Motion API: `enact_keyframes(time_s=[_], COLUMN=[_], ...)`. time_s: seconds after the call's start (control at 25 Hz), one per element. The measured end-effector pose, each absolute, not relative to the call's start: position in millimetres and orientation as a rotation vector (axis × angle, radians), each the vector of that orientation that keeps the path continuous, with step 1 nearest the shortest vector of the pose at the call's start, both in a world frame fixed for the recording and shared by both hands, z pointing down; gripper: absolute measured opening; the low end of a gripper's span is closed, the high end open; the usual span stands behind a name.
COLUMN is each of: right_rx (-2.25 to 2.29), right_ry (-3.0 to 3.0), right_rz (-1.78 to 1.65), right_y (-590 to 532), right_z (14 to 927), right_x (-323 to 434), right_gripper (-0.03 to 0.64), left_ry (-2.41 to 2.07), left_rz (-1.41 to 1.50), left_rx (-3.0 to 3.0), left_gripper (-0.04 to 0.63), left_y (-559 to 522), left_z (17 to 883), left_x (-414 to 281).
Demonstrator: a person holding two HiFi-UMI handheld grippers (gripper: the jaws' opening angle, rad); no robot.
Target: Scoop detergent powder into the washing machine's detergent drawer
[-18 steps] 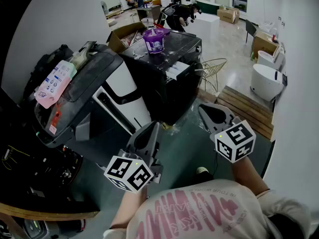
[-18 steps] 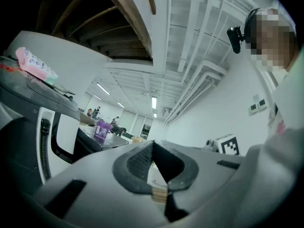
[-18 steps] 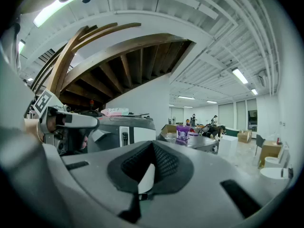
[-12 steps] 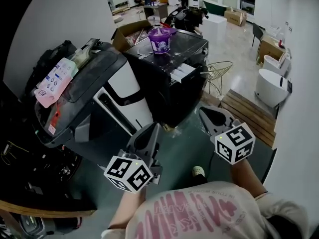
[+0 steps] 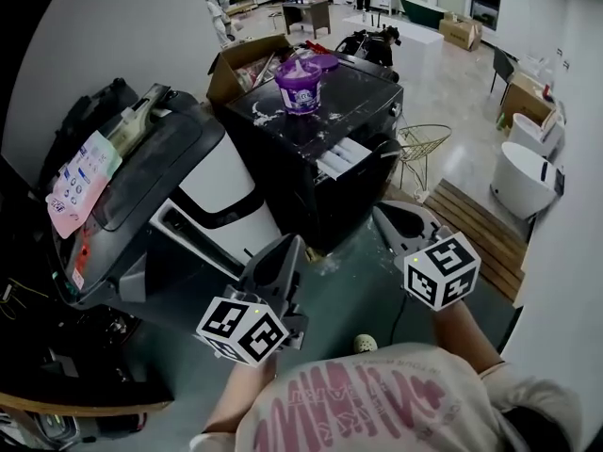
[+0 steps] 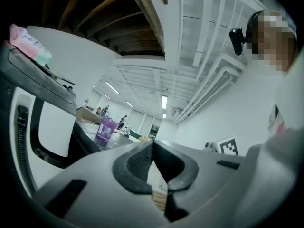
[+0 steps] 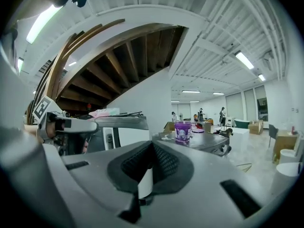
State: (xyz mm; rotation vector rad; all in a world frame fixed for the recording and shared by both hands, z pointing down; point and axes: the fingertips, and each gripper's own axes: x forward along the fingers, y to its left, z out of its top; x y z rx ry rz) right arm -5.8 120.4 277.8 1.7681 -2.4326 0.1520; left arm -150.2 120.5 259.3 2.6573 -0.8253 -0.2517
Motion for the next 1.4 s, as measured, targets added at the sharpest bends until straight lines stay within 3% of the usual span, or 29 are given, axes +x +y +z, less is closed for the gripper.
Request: enact_keyframes(time_s=[0.48,0.72,1.4], right_rx=[1.79,1.731,1.686], right_ry=[-2.533,-2.601,-2.561], right_rz=[0.367,0.584,0.618], right_y=[50.6,17.8,-159.9], right_z=[291.0,320.0,315.7], right_x=[114.9,118.4,124.2], right_gripper=[-0.003,-0.003,-0.003], left_ry=[-0.883,-0.962,-0.884], left_rz=[-0.337,-0.319,-0.301], left_rx=[2.579,2.513,2.505], left_gripper=[0.003,0.003,0.002], left_y=[45.0,16.2,-164.9], left_z=[265.4,280.4,279.0], left_x=[-47.9,-48.4,-21.0])
